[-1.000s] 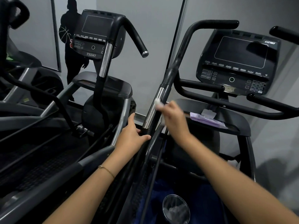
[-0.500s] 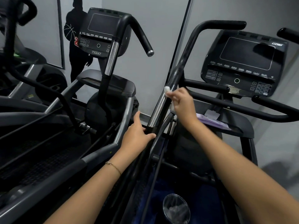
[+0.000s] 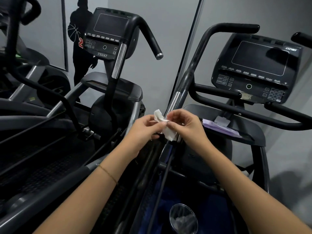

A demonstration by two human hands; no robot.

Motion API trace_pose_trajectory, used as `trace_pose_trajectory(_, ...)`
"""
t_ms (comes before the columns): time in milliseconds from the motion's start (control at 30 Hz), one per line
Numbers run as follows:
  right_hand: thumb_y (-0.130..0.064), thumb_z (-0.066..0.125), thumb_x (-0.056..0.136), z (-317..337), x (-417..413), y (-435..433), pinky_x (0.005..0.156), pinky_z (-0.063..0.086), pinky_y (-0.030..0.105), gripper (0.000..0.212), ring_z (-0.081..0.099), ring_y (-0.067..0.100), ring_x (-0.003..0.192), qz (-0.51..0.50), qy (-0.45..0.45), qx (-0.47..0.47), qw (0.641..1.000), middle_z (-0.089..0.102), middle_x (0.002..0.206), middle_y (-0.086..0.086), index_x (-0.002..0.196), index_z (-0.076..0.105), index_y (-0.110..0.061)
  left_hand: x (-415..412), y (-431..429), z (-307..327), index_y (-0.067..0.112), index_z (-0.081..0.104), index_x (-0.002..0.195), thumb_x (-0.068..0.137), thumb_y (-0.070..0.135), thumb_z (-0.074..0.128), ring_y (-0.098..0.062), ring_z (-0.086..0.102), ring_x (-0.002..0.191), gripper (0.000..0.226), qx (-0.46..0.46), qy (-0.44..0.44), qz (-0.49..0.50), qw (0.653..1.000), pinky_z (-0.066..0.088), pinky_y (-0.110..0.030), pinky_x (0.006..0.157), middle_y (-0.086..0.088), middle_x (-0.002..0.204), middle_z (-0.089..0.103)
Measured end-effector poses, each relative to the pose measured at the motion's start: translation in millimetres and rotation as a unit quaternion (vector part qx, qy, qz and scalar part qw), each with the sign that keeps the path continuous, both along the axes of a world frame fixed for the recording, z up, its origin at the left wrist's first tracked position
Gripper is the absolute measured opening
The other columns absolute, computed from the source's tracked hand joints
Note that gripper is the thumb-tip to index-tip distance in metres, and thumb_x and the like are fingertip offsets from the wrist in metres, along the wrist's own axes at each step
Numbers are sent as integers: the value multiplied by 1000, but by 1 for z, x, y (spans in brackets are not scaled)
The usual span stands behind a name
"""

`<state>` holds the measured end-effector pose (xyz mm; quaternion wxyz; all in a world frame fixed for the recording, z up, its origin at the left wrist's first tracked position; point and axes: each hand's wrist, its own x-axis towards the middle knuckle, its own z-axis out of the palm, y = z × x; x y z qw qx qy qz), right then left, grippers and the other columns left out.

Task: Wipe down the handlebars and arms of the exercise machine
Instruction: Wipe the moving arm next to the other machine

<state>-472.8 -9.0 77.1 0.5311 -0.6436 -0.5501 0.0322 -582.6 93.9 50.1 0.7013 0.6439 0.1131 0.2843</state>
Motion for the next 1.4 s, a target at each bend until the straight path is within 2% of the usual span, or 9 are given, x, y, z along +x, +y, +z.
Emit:
trace_pose_trajectory(167,-5,54,91,54,41,10,76,46,12,22,59,11,84,-138,-119,7,983,66,102,6,110,63,-11,27,45,19,5,63,89,86,15,65,-16,58,77,11,27,-49,188,981,51,-25,64,-9,85,64)
trace_pose_trajectory(267,-4,41,95,72,78,18,102,37,25,42,44,20,128,-248,-318,-168,900,43,144,1,136,47,-15,52,66,30,5,60,84,85,22,66,-17,55,76,19,163,-8,304,939,43,-25,64,-12,87,63)
trace_pose_trajectory(367,6,34,91,68,88,22,100,41,38,61,33,20,136,-260,-364,-265,854,22,153,-11,144,34,-24,76,57,37,12,57,82,88,24,63,-16,53,75,15,230,-5,296,927,41,-21,62,-9,91,60)
trace_pose_trajectory(667,7,37,87,67,88,22,83,49,35,68,43,21,129,-274,-352,-264,855,18,152,-20,144,31,-29,53,10,-11,10,71,93,85,44,57,-19,60,88,38,486,-78,223,841,52,-30,73,-3,96,61)
trace_pose_trajectory(900,7,37,84,64,93,25,76,50,35,71,49,24,122,-280,-351,-260,855,16,153,-19,145,29,-30,71,14,7,12,64,105,87,19,64,-8,51,91,19,366,-36,227,902,41,-11,75,1,105,54)
trace_pose_trajectory(967,8,35,84,65,95,23,80,51,37,72,46,22,126,-278,-350,-263,855,17,151,-22,144,31,-33,88,16,25,11,60,106,88,20,62,-11,54,93,20,318,-21,233,919,47,-18,79,0,107,55)
trace_pose_trajectory(1067,7,34,84,68,95,21,80,51,39,72,47,22,125,-271,-346,-266,858,17,151,-23,143,31,-34,97,14,36,9,61,99,88,21,63,-14,56,91,16,306,-15,239,921,50,-27,81,0,102,56)
trace_pose_trajectory(1200,6,36,84,63,97,22,79,50,37,72,49,22,122,-264,-333,-256,868,17,151,-24,143,31,-34,71,18,-6,16,61,76,85,13,65,-2,50,69,10,252,-24,238,938,39,-6,64,9,79,52)
trace_pose_trajectory(1400,5,37,85,61,97,24,80,50,35,70,50,21,120,-267,-320,-250,874,16,151,-23,144,30,-32,70,35,-50,21,58,66,87,6,60,-9,49,62,26,108,8,183,977,41,-25,66,5,62,58)
